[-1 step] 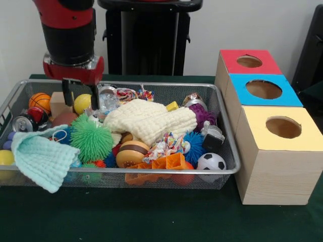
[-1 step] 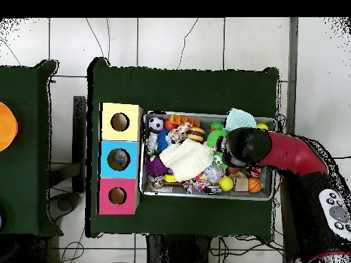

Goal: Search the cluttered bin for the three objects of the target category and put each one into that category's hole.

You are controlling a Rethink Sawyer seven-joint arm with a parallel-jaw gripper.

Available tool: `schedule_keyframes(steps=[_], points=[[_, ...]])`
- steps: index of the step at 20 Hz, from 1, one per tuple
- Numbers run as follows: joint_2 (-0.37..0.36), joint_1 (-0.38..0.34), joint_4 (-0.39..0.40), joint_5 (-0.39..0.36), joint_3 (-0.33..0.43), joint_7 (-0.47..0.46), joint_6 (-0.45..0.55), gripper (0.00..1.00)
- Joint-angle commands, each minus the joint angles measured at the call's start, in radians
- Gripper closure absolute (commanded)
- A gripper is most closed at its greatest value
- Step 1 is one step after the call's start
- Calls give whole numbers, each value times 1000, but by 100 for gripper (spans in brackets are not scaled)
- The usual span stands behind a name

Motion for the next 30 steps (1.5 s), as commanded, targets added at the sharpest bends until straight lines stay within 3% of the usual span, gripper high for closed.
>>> schedule_keyframes(steps=[1, 6, 15, 24, 30], points=[[-12, 7, 87, 31, 20, 41, 49, 0], [29, 12, 83, 26, 12, 62, 6, 0], [34, 39, 93, 47, -25, 121, 31, 0], [28, 42, 181, 77, -41, 157, -33, 0], [-25, 65, 253, 84, -68, 167, -58, 0]])
